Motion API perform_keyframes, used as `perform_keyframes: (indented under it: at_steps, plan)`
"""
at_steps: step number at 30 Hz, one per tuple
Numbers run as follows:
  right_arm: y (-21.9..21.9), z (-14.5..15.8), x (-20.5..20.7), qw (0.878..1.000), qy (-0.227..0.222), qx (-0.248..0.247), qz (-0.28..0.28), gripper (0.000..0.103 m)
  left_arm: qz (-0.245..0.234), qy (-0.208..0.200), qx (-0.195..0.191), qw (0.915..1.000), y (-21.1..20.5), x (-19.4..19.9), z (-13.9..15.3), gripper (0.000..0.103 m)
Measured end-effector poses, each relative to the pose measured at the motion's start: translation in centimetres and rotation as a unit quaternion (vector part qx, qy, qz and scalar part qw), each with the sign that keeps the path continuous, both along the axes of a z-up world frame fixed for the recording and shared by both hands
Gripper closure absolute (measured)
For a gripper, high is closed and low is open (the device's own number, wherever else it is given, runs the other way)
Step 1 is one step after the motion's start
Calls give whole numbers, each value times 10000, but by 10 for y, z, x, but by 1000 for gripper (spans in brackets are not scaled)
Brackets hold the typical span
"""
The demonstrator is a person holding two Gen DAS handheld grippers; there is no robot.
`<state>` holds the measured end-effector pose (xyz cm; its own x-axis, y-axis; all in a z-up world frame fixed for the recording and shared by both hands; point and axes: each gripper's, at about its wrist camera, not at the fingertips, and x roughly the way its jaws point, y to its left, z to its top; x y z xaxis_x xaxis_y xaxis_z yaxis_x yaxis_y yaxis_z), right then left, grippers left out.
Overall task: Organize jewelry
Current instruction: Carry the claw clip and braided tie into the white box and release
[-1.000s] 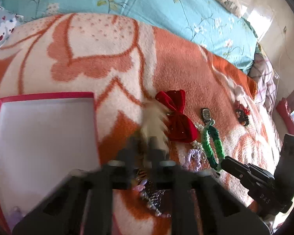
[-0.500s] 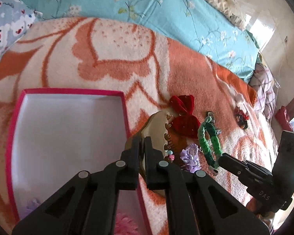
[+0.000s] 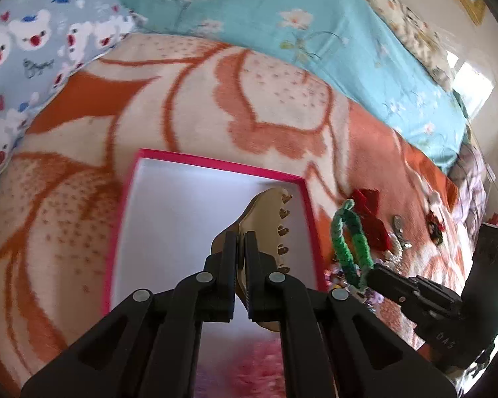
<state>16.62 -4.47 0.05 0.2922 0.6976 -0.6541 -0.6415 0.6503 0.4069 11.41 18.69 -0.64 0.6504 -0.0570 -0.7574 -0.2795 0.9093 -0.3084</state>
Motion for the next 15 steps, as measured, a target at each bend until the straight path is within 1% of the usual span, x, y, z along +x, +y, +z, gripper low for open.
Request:
perform_keyframes:
  at_steps: [2,8,12,15]
  plan:
    - [21,-4,2,9999,-28,-95,108,97,107,18,-26,9999,12,0,-3,100]
    - [63,-24,12,9987,-73,-440,247,97,328,160,-77,9993,39,9,-22,100]
    - [80,-40,22,9976,-79,-657,197,97,422,239,-145,9987,50,15,-34,100]
    - [87,-45,29,9965,-160,-813,133,96,472,250,-159,9984,56,20,-39,100]
